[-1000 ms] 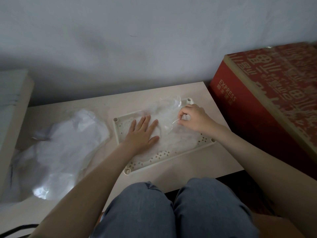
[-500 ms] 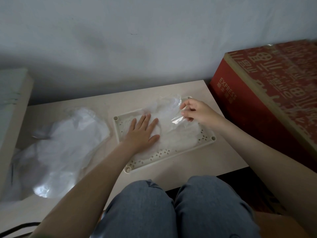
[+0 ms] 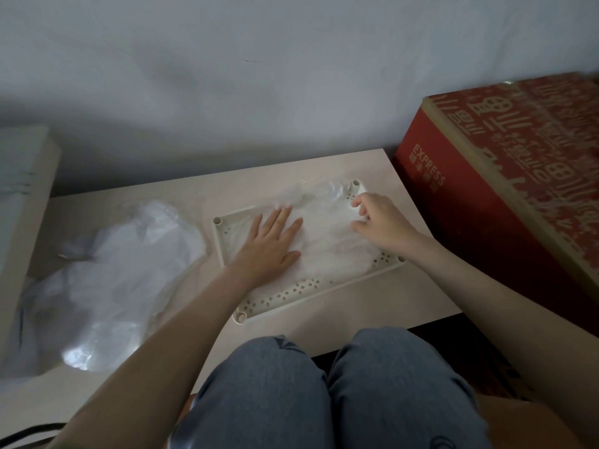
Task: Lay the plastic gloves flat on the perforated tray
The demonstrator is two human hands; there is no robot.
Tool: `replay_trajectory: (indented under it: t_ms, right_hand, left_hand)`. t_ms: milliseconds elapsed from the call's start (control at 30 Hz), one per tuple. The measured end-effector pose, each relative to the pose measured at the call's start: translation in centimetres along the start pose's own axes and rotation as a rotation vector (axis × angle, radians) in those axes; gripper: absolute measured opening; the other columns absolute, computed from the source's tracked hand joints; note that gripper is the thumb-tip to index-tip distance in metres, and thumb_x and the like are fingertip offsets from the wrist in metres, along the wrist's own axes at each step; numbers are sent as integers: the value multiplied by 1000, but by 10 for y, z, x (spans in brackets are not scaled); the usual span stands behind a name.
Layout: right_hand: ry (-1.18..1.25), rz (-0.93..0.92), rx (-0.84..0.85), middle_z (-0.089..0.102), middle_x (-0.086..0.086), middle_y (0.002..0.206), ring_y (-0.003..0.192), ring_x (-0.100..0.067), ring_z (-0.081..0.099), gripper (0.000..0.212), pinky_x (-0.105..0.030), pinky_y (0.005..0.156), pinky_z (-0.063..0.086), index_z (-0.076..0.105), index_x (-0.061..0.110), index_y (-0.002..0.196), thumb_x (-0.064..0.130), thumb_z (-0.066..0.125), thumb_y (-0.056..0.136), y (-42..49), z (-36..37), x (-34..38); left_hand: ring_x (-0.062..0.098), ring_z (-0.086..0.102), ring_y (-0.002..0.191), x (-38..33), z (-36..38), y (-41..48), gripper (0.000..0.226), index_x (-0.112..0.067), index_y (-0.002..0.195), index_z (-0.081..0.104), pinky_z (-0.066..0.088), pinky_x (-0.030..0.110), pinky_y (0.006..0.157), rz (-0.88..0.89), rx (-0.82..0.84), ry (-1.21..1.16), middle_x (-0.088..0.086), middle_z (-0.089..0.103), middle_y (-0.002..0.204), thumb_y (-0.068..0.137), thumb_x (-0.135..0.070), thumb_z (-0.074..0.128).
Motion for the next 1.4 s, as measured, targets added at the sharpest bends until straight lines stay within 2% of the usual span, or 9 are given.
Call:
replay_trajectory:
  t_ms: [133, 367, 633, 733, 800, 867, 1000, 1133, 1400]
  right_hand:
    - [-116, -221, 165, 49, -2, 135, 127, -22, 37, 44, -31, 102, 26, 50, 17, 132, 26, 60, 90, -11, 26, 25]
    - [-393, -114, 470, -10, 2, 161, 148, -18, -7, 71, -39, 117, 1, -2, 30, 153, 51, 36, 98, -24, 62, 9]
    - [-413, -95, 417, -13, 0, 160, 147, -19, -15, 81, -41, 116, -5, -5, 31, 152, 55, 43, 92, -22, 60, 5]
    - [-418, -91, 411, -24, 2, 158, 144, -17, -25, 79, -42, 116, -12, -14, 32, 150, 59, 35, 94, -19, 61, 5]
    - [-413, -101, 408, -25, 2, 158, 144, -16, -25, 76, -42, 116, -13, -17, 31, 150, 60, 29, 96, -18, 60, 8]
    - [-368, -107, 369, -19, 1, 159, 146, -16, -18, 76, -40, 117, -10, -16, 26, 151, 56, 30, 98, -15, 55, 16]
    - [-305, -149, 227, -1, -4, 161, 148, -19, 0, 76, -35, 116, 2, -12, 17, 152, 43, 37, 100, -6, 38, 50]
    - [-333, -226, 299, 3, -2, 160, 147, -22, 6, 82, -36, 115, 7, -11, 20, 152, 41, 45, 96, -7, 49, 87]
    - [-329, -387, 366, 11, -3, 159, 144, -26, 18, 82, -40, 114, 11, -8, 26, 152, 35, 49, 94, -19, 65, 151]
  left_hand:
    - [30, 24, 144, -8, -13, 1, 62, -9, 143, 42, 10, 45, 117, 80, -139, -21, 13, 26, 156, 96, -48, 28]
    - [19, -8, 148, -2, 3, 0, 85, -24, 154, 4, -8, 41, 117, -22, 64, -28, 3, -6, 162, 80, -63, -13]
    - [20, -14, 147, 2, 19, 0, 87, -30, 145, -21, -11, 43, 116, -13, 141, -11, 5, -15, 160, 70, -72, -29]
    - [25, -2, 149, 3, 5, -5, 96, -25, 153, -1, -5, 44, 117, -18, 65, 1, 8, -4, 161, 73, -68, -33]
    - [30, 28, 143, 3, -12, -13, 75, -16, 150, 29, 16, 47, 116, -6, -53, -22, 13, 23, 157, 95, -56, -4]
    - [32, 53, 121, 10, -33, -23, 46, -11, 134, 51, 41, 46, 102, -28, -256, 16, 13, 48, 142, 95, -26, 31]
    - [38, 55, 108, 43, -56, -52, 45, -2, 120, 55, 44, 46, 93, -288, -444, 52, 18, 54, 127, 77, 1, 45]
    - [35, 39, 127, 86, -46, -91, 44, -4, 135, 40, 31, 43, 104, -697, -182, -7, 17, 39, 142, 95, -22, 45]
    - [25, 64, 97, 108, -34, -129, 25, -13, 112, 55, 41, 28, 66, -759, 0, -33, 6, 66, 105, 96, -5, 38]
Point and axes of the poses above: each hand's wrist, its own y-axis towards the middle knuckle, its own z-axis out of the palm, x = y × z, the point moved 7 cm from there along y, towards the middle knuckle
